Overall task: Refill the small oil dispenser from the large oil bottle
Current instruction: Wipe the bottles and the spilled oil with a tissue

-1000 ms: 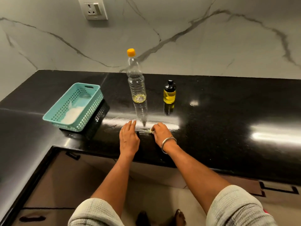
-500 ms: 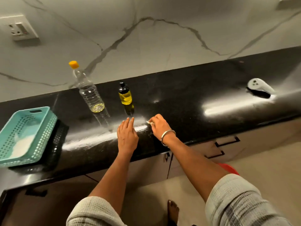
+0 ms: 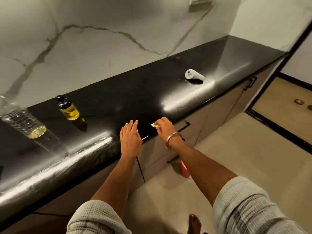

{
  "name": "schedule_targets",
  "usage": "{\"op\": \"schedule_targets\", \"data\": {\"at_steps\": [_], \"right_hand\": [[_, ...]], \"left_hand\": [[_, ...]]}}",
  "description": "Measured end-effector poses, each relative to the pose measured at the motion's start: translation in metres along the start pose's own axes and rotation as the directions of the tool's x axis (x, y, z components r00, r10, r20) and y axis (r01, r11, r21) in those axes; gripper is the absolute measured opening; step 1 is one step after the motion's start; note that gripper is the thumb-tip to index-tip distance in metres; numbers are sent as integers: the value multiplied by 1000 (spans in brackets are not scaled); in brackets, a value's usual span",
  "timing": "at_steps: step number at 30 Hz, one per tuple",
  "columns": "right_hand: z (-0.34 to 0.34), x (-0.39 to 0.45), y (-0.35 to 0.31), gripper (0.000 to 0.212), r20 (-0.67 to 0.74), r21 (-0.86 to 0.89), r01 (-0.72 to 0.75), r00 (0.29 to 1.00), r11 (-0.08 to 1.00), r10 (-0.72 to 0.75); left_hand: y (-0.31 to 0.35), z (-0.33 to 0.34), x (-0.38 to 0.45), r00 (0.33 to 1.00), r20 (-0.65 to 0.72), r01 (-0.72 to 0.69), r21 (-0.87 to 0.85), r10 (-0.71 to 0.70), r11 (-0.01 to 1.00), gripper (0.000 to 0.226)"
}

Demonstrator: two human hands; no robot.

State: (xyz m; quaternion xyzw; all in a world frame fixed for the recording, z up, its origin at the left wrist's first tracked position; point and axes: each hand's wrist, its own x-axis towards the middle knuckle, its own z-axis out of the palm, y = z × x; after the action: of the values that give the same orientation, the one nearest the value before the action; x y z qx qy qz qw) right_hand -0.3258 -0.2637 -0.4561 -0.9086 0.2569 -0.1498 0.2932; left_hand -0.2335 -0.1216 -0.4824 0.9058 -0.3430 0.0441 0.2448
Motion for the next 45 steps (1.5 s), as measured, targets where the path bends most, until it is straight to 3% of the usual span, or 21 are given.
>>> {"op": "schedule_targets", "data": {"at_steps": [6,9,13,20,22,23,25,27,29,31,33,35,36,38,40,41,43,45], "right_hand": [[-50,-17,71,18,-171,116,-89,979,989,109],[-85,-29,123,20,-191,186,-136,966,973,172],[-122,-39,184,19,-73,349,-234,959,907,275],[-155,-53,256,29,180,611,-408,906,678,383],[-156,-57,265,32,303,701,-463,882,543,361],[-157,-59,268,32,371,764,-494,863,415,343],[-162,-63,273,30,507,837,-544,811,60,290],[-164,-66,282,33,597,798,-551,777,-242,199],[-162,-68,291,49,625,737,-540,773,-406,106],[-157,-69,302,59,614,707,-509,786,-491,70],[-150,-70,308,58,620,717,-513,778,-471,96],[-136,-71,317,48,667,735,-582,712,-348,219],[-126,-71,320,42,699,713,-661,642,-235,315],[-105,-75,329,43,639,519,-835,520,181,566],[-87,-78,339,41,461,313,-852,523,421,717],[-83,-79,338,36,441,318,-843,537,435,719],[-83,-78,325,29,485,388,-846,524,365,700],[-78,-75,320,26,484,385,-839,539,386,689]], "left_hand": [[79,35,2,996,17,-84,-22,84,996,46],[128,60,-4,994,49,-94,-33,95,995,47],[178,89,-6,996,71,-56,-16,57,998,48],[226,127,-24,993,116,22,-12,-20,1000,50],[228,131,-29,993,115,36,6,-37,999,50],[226,133,-30,993,114,44,10,-45,999,50],[224,137,-36,992,107,73,11,-74,997,49],[221,138,-41,990,94,102,13,-103,995,49],[217,138,-46,988,85,128,14,-129,992,49],[213,137,-51,985,81,154,19,-155,988,50],[208,136,-56,980,88,174,30,-176,984,50],[200,135,-59,973,94,206,36,-209,978,50],[197,135,-61,969,96,224,38,-227,974,50],[191,133,-65,961,101,254,51,-258,966,49],[186,134,-67,954,106,276,65,-282,959,49],[185,134,-67,951,106,285,67,-291,956,49],[184,136,-69,947,107,296,67,-302,953,48],[183,138,-72,945,114,302,65,-308,951,48]]}}
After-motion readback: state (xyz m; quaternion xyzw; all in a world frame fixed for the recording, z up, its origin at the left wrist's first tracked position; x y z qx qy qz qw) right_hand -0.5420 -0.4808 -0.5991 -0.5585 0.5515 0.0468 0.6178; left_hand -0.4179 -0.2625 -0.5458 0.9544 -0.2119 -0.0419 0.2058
